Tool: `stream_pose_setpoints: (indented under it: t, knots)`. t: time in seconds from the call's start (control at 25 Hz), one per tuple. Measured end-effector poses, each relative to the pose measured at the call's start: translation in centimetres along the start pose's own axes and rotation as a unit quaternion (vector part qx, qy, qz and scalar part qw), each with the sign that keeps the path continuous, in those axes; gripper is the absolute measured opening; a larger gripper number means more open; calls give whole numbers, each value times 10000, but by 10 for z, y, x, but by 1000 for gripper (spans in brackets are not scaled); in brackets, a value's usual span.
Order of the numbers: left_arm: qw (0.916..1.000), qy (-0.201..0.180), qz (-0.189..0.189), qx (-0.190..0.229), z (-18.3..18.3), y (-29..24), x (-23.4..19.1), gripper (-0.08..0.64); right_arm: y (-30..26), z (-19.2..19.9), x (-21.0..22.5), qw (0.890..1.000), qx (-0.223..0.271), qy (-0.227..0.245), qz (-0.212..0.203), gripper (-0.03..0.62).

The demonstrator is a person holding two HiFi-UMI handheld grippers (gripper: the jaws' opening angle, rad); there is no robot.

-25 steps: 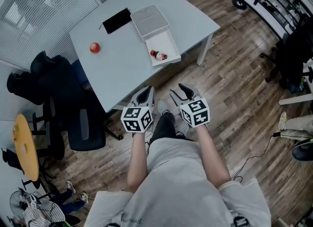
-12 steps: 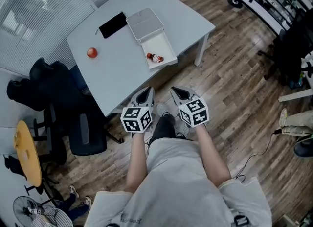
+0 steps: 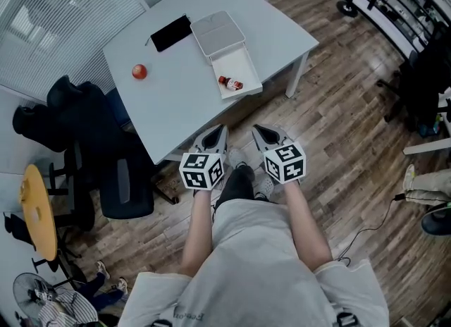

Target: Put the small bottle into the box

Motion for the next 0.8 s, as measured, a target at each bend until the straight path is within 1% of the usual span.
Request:
stream_pose_setpoints:
  t: [0.12,0.8]
  knots:
    - [10000,28,-22,14,1,2,0,29,0,-2,1,10000,10,1,5,18]
    - [9999,92,-61,99,1,7,-11,29,-9,-5,5,9995,35,61,314,18]
Point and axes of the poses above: the fingertips, and each gripper's own axes: y backward along the fingers, x to its right, z out of its underside, the point moved 8 cm from there along y, backward along the fingers, and after that the axes turned 10 degrees about z, right-handed, at the moved point
